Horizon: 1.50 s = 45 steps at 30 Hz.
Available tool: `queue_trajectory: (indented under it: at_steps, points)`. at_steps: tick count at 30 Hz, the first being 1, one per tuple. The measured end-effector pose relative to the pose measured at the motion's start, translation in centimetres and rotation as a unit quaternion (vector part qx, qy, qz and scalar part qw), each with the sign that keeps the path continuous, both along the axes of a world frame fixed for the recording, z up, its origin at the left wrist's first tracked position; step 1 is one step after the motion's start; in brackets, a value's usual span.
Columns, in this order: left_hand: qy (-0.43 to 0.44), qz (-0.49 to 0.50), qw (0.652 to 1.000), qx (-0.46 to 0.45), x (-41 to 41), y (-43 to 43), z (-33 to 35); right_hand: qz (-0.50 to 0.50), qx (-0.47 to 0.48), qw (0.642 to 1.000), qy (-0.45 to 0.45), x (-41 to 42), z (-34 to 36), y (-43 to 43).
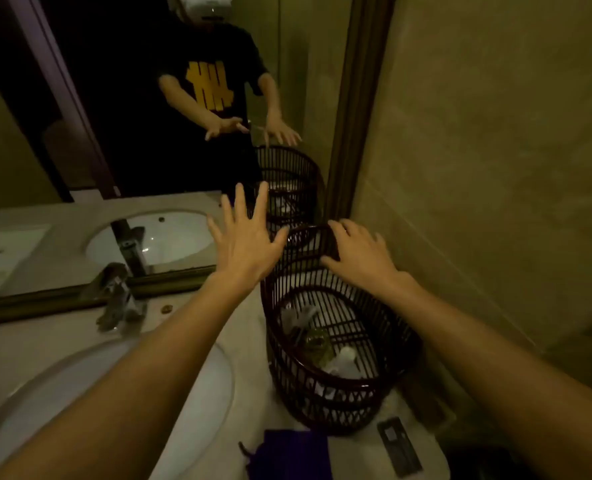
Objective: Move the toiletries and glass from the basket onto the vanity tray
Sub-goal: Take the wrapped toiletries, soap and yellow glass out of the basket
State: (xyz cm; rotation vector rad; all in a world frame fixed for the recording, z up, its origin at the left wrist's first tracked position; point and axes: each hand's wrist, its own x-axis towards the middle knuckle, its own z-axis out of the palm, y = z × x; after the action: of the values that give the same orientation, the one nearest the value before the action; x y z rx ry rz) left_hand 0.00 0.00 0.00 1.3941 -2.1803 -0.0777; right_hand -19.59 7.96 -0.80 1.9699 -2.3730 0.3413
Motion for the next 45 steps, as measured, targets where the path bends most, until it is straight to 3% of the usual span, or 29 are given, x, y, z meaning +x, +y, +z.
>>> queue_trajectory:
  at_steps: [2,4,7,10,12,16,24,30,35,37,40,43,45]
  points:
    - [0.008,0.006,0.997,0.078,-0.2,0.4,-2.0,0.007,0.055,0.998,-0.002,-0.7,-1.8,0.7]
    - [0.069,0.014,0.978,0.196,0.0,0.3,-4.5,0.009,0.134,0.99,-0.041,-1.6,-4.1,1.1]
    - [0.208,-0.002,0.902,0.379,0.1,0.3,-6.7,-0.007,0.232,0.966,-0.114,-2.2,-6.8,0.1]
    - [0.257,-0.066,0.837,0.478,0.5,0.8,-8.0,-0.018,0.296,0.948,-0.118,-2.3,-9.2,-2.1]
    - [0.269,-0.088,0.829,0.483,0.5,1.0,-8.4,-0.004,0.324,0.941,-0.093,-2.2,-10.8,-3.6]
    - [0.252,-0.111,0.845,0.459,0.6,0.9,-8.2,0.05,0.383,0.921,-0.039,-1.3,-14.1,-6.6]
    - [0.229,-0.138,0.859,0.436,0.9,0.4,-9.1,0.085,0.448,0.889,-0.033,0.9,-18.5,-9.3]
    - [0.218,-0.132,0.863,0.437,1.0,0.3,-9.2,0.093,0.356,0.926,0.081,1.1,-19.1,-10.0]
    - [0.256,-0.123,0.847,0.449,0.8,0.7,-8.9,0.118,0.303,0.929,0.179,-0.5,-16.8,-10.0]
    - [0.284,-0.122,0.823,0.476,0.9,0.6,-8.7,0.1,0.301,0.936,0.155,-1.0,-15.5,-9.7]
    - [0.332,-0.118,0.778,0.52,1.3,0.4,-8.5,0.035,0.299,0.952,0.048,-2.0,-13.1,-8.5]
    - [0.385,-0.092,0.733,0.554,1.6,-0.1,-7.9,-0.048,0.3,0.941,-0.149,-3.2,-10.3,-6.2]
    - [0.426,-0.066,0.708,0.559,1.7,-0.9,-7.5,-0.076,0.237,0.929,-0.275,-3.3,-8.3,-3.9]
